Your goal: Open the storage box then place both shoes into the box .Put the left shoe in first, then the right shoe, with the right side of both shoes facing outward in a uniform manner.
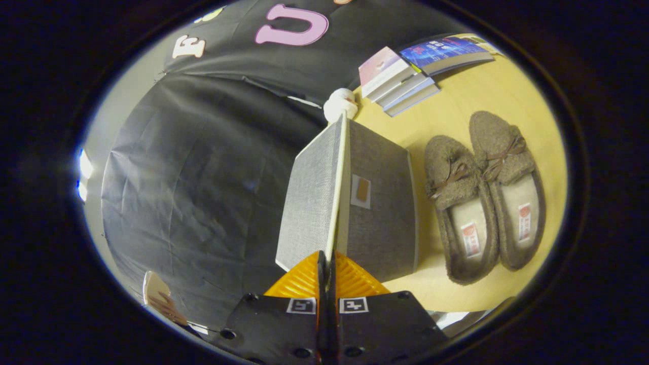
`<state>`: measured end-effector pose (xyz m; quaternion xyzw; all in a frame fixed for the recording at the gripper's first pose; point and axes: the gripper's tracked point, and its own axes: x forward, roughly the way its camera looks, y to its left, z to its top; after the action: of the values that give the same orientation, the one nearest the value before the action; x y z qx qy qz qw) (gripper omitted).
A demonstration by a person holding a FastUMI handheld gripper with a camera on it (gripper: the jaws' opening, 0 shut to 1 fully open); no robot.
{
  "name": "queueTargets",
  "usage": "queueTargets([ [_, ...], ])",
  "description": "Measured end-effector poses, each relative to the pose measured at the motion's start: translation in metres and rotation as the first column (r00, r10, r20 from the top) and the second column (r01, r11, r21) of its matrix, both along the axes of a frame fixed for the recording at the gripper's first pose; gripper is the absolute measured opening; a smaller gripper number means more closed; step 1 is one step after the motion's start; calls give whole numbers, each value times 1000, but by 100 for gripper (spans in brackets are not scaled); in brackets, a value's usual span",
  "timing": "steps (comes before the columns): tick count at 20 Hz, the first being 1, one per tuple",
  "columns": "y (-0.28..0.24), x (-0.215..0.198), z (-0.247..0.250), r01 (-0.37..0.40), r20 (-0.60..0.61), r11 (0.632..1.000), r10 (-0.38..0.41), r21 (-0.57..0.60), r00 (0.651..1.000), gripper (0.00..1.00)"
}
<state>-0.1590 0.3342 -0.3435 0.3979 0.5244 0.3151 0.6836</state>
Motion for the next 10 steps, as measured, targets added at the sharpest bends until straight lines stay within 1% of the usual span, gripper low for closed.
queueTargets([
  [3, 6, 6, 28, 0, 46, 1000, -1, 17, 999, 4],
  [5, 18, 7, 56, -16, 89, 999, 13, 34, 996, 3],
  [7, 35, 9, 86, -43, 139, 998, 37, 43, 990, 3],
  [10, 76, 7, 122, -109, 217, 993, 97, 45, 971, 3],
])
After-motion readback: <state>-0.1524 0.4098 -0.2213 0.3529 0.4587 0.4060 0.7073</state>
